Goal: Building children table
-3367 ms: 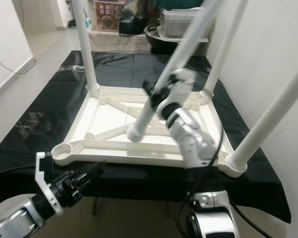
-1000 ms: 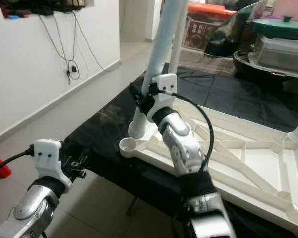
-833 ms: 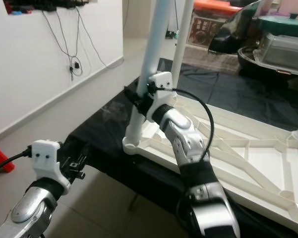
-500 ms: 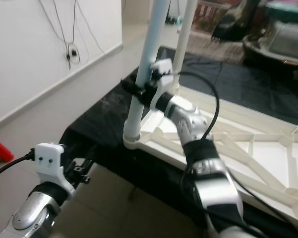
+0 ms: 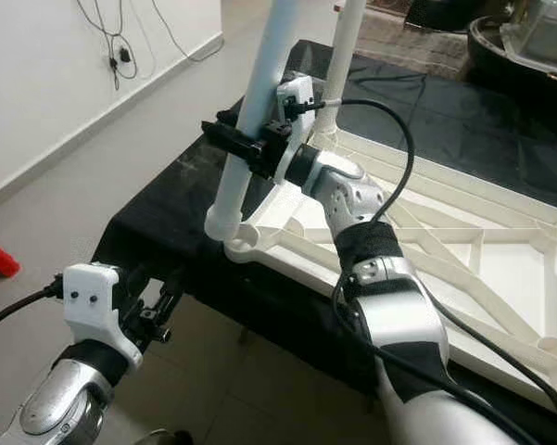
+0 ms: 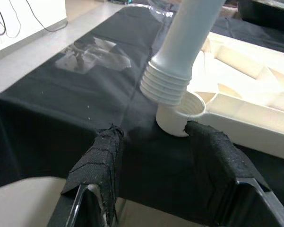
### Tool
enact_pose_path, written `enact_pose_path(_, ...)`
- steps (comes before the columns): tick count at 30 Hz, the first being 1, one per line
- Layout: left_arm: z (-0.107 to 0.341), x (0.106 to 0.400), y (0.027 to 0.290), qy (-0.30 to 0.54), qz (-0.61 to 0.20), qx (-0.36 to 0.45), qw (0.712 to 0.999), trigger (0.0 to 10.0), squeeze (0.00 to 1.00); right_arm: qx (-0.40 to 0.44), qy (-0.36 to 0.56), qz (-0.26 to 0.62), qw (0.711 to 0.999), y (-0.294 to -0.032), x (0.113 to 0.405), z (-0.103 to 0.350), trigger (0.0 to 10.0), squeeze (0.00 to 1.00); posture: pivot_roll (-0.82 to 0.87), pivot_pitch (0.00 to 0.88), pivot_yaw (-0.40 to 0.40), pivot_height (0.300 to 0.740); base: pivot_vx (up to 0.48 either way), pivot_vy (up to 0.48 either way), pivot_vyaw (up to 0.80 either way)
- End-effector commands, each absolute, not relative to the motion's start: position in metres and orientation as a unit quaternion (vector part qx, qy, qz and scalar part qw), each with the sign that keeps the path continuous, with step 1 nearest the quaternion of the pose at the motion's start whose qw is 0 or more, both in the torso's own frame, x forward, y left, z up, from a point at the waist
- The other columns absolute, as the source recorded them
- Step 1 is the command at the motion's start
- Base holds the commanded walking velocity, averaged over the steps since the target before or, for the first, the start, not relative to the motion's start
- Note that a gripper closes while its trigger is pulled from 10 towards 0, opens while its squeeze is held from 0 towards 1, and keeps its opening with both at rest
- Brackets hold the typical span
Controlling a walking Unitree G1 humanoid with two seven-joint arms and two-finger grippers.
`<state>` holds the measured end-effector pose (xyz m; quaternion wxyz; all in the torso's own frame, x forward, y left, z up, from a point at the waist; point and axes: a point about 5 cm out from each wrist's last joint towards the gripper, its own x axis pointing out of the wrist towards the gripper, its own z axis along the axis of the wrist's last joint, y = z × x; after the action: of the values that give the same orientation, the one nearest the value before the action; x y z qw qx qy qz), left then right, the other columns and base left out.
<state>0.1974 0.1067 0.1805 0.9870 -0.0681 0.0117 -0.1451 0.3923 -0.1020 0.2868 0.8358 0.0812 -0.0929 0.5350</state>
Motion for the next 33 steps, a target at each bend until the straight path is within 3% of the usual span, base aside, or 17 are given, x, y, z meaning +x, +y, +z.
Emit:
enact_pose_path(1, 0.180, 0.195, 0.106, 0.018, -0.142, -0.065, 0.987, 10.0, 0.00, 0.083, -0.047, 0.532, 0.841, -0.103, 0.394, 0.264, 10.0, 0.00, 0.12, 0.263, -0.073, 0.740, 0.000, 0.000, 0.00)
enact_pose_path(14, 0.182, 0.190, 0.105, 0.023, -0.141, -0.064, 0.988, 10.0, 0.00, 0.074, -0.064, 0.531, 0.842, -0.107, 0.397, 0.271, 10.0, 0.00, 0.12, 0.272, -0.067, 0.740, 0.000, 0.000, 0.00)
enact_pose_path(16, 0.183, 0.188, 0.104, 0.023, -0.142, -0.065, 0.988, 10.0, 0.00, 0.074, -0.064, 0.540, 0.836, -0.107, 0.396, 0.272, 10.0, 0.00, 0.12, 0.277, -0.068, 0.740, 0.000, 0.000, 0.00)
enact_pose_path(23, 0.184, 0.187, 0.105, 0.027, -0.143, -0.064, 0.987, 10.0, 0.00, 0.042, -0.040, 0.647, 0.760, -0.114, 0.383, 0.271, 10.0, 0.00, 0.13, 0.277, -0.062, 0.740, 0.000, 0.000, 0.00)
enact_pose_path(33, 0.183, 0.187, 0.105, 0.031, -0.146, -0.060, 0.987, 10.0, 0.00, 0.010, -0.053, 0.652, 0.756, -0.120, 0.382, 0.275, 10.0, 0.00, 0.13, 0.260, -0.057, 0.740, 0.000, 0.000, 0.00)
